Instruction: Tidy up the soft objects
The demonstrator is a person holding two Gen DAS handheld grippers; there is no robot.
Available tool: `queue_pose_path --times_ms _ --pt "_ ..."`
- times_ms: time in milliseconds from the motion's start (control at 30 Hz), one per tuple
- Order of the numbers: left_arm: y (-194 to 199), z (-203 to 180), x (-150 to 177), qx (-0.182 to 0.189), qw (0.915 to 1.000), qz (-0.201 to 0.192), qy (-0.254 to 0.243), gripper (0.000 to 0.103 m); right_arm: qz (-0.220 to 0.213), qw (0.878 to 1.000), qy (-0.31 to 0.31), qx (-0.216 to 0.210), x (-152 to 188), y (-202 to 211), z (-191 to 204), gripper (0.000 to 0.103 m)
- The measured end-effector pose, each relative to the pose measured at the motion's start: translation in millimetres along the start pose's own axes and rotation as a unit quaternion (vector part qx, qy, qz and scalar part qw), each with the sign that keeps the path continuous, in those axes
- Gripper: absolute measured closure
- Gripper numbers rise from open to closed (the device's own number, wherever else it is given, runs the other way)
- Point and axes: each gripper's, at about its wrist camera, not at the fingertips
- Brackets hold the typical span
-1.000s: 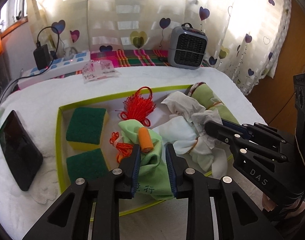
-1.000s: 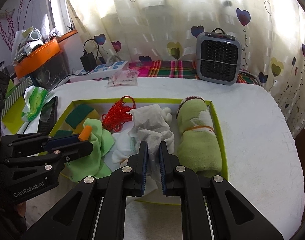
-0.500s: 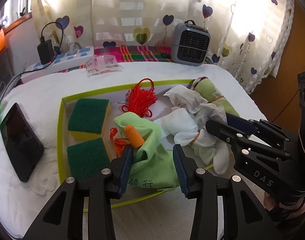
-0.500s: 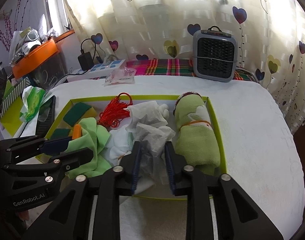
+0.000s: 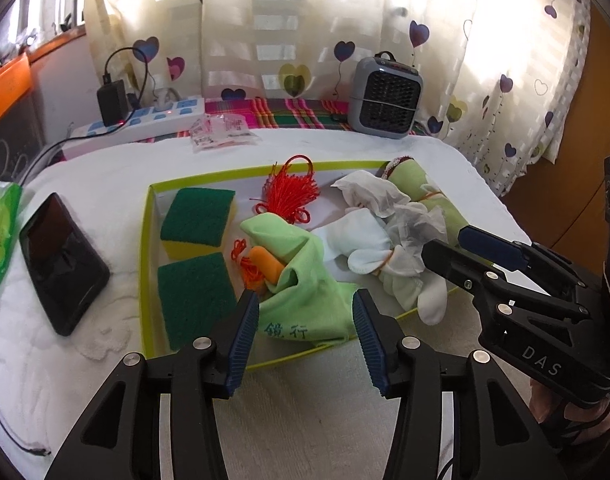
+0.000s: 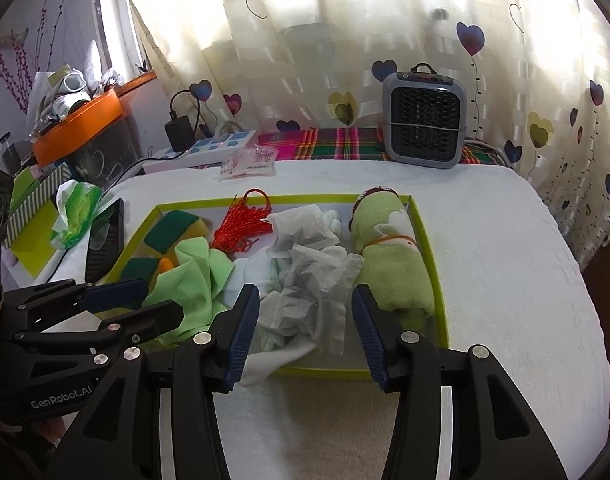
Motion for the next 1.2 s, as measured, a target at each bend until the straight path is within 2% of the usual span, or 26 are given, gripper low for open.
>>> queue_pose_path --times_ms 167,367,667,833,1067,1200 --pt "13.0 -1.8 7.7 -0.003 1.0 -0.008 0.0 0.055 -0.004 1.0 0.002 -0.005 5.9 8.3 5.6 0.053" --pt "25.6 -2.6 19.7 -0.026 0.9996 -0.015 0.0 0.055 -0.007 1.0 0.002 -0.005 16.4 19.1 11.4 0.052" --pt "33.9 -5.7 49.8 -0.052 0.9986 -0.003 -0.001 0.055 0.006 1.0 -0.006 -0.005 39.2 27.1 14.3 0.052" --pt "28.4 -7.7 69.3 -0.063 0.9979 0.015 -0.002 0.055 0.033 0.999 0.004 0.008 56.2 23.3 16.9 0.045" --pt "18.7 -5.5 87.5 -0.081 0.996 0.037 0.005 0.055 0.058 0.998 0.009 0.02 73.2 20.6 18.8 0.044" --pt "19.9 -10.2 92.3 -0.091 0.9953 0.03 -0.001 0.055 0.073 0.997 0.011 0.031 81.7 16.8 18.4 0.044"
Point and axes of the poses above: each gripper's, at about its wrist camera, not at the fingertips, and y roughly against the way its jaws point, z to its left, x to its underside, and after that the axes turned 9 degrees about -x, right-handed
